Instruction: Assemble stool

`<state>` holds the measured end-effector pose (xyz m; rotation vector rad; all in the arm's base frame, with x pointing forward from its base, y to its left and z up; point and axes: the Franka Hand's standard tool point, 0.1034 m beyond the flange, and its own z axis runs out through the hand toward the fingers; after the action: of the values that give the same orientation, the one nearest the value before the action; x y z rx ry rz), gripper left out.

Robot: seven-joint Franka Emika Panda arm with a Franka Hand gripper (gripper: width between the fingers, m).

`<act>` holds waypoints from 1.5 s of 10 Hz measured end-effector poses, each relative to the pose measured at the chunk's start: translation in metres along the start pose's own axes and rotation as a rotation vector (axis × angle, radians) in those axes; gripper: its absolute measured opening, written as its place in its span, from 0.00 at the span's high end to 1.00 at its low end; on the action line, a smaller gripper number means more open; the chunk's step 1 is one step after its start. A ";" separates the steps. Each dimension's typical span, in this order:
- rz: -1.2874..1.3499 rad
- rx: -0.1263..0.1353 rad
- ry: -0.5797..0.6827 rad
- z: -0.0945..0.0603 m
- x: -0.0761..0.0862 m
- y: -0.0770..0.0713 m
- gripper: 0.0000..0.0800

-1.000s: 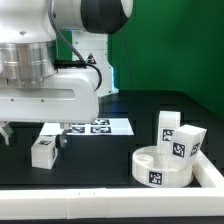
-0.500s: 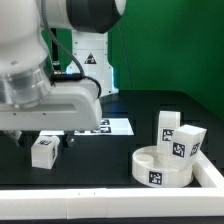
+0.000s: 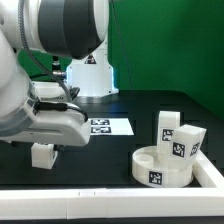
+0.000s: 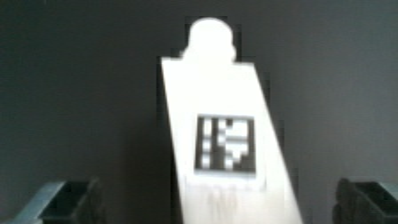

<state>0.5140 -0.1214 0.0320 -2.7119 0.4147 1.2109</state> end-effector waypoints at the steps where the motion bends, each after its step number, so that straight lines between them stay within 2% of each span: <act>1: 0.008 0.002 -0.073 0.004 -0.001 0.002 0.19; 4: 0.000 -0.010 -0.067 0.000 0.009 -0.002 0.19; 6: -0.005 -0.020 -0.039 0.006 0.016 -0.006 0.19; 8: 0.000 -0.021 -0.027 0.012 0.021 -0.004 0.19; 11: 0.003 -0.024 -0.010 0.013 0.025 -0.003 0.21; 13: 0.003 -0.025 -0.009 0.013 0.025 -0.004 0.59; 15: 0.003 -0.025 -0.009 0.013 0.025 -0.004 0.59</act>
Offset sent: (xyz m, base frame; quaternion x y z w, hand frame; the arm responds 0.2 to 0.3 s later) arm 0.0006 0.0144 0.0012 0.0091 0.0076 -0.0106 0.9999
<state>0.5218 -0.1190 0.0045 -2.7267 0.4058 1.2362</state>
